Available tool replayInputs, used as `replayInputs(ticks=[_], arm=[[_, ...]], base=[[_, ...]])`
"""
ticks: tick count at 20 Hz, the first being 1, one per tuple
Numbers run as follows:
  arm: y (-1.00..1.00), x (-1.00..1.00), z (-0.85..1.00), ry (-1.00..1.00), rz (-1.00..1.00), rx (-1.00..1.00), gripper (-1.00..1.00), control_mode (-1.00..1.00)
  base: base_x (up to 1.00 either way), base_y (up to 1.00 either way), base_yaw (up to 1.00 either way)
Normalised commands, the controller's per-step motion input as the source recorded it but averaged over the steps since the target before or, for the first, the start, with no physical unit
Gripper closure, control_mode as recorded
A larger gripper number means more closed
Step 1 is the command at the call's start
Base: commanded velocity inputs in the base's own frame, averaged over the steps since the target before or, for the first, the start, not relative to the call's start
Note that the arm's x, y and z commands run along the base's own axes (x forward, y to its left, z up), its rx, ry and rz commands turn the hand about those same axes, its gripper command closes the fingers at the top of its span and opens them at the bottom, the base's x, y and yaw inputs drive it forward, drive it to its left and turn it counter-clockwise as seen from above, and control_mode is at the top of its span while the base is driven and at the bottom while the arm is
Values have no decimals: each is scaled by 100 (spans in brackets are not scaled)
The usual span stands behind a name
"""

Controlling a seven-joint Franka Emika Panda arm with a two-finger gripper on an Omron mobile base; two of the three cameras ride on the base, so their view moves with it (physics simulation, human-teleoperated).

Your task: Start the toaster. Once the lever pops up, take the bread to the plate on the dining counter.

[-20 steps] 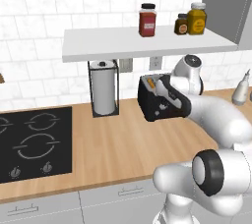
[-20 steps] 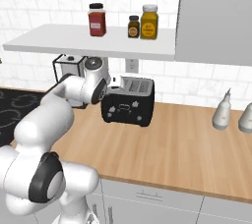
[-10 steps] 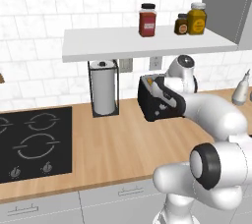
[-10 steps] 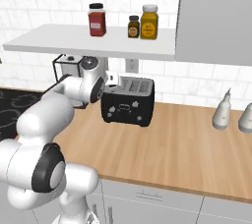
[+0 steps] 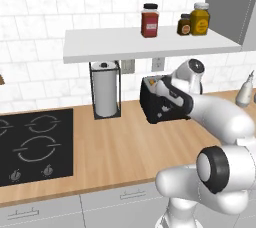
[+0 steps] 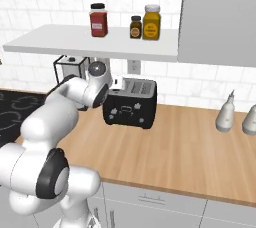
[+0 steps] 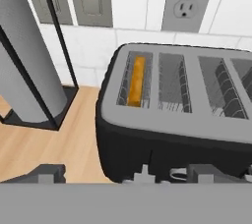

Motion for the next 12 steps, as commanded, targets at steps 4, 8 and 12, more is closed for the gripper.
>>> replayInputs(ticks=[4, 8, 12], arm=[[0, 4, 23, 0, 0, 9, -100, -100], [0, 0, 5, 0, 0, 4, -100, -100], [0, 0, 4, -3, 0, 0, -100, -100]], base=[[0, 0, 0], [0, 0, 0], [0, 0, 0]])
